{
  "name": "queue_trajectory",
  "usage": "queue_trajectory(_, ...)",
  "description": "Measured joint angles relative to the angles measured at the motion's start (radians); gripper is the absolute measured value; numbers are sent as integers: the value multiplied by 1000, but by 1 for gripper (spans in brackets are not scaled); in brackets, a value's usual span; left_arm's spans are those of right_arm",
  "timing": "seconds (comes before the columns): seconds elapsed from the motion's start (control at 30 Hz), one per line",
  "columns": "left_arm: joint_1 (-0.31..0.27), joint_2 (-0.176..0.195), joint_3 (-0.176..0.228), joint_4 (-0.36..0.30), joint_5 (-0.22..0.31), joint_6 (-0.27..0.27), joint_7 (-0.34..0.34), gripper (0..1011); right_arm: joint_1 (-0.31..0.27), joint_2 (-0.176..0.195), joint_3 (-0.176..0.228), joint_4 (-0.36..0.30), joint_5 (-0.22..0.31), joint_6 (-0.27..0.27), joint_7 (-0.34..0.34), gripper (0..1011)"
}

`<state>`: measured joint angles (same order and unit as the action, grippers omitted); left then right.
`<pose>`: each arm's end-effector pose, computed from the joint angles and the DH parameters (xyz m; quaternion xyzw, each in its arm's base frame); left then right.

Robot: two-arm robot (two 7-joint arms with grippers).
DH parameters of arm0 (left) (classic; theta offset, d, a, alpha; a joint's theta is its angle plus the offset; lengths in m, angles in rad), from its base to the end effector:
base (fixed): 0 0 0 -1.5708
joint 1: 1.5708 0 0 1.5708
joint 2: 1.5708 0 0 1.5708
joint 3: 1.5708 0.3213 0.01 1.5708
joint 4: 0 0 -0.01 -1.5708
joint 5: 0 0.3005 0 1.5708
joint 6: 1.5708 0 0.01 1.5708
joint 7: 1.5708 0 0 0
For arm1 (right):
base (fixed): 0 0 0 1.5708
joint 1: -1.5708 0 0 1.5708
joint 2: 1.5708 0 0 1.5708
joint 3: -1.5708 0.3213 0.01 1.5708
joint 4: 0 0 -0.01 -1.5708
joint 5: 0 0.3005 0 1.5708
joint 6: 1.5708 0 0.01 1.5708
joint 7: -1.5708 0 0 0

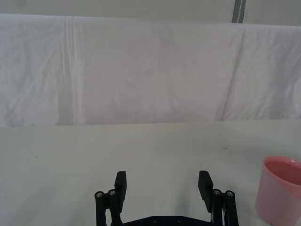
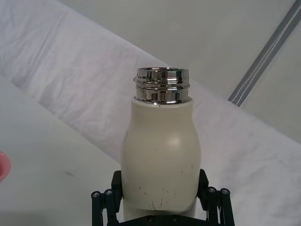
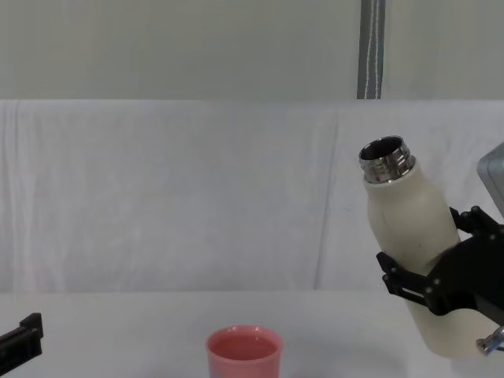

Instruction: Grasp the thermos with one hand and pour water into the cup lid.

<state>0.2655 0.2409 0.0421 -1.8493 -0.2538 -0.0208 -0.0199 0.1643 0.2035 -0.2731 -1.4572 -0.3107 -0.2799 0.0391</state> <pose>0.2367 0.0459 -0.3145 -0.0174 0.0064 0.6616 0.7496 0.3623 0.0111 -0.3188 -0.0679 -0.2909 -0.5423 0.7853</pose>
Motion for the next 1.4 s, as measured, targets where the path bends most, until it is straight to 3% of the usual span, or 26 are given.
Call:
queue_trajectory(0.47,0,0,0,0,0,0,0,1001,-9,-42,43,22,103,-50,37,951)
queue_trajectory(0.93,0,0,0,0,0,0,0,1001,-41,-67,86,13,188,-18,71,951)
queue_trajectory(1.4,0,0,0,0,0,0,0,1001,-54,-103,122,51,265,-48,82,951)
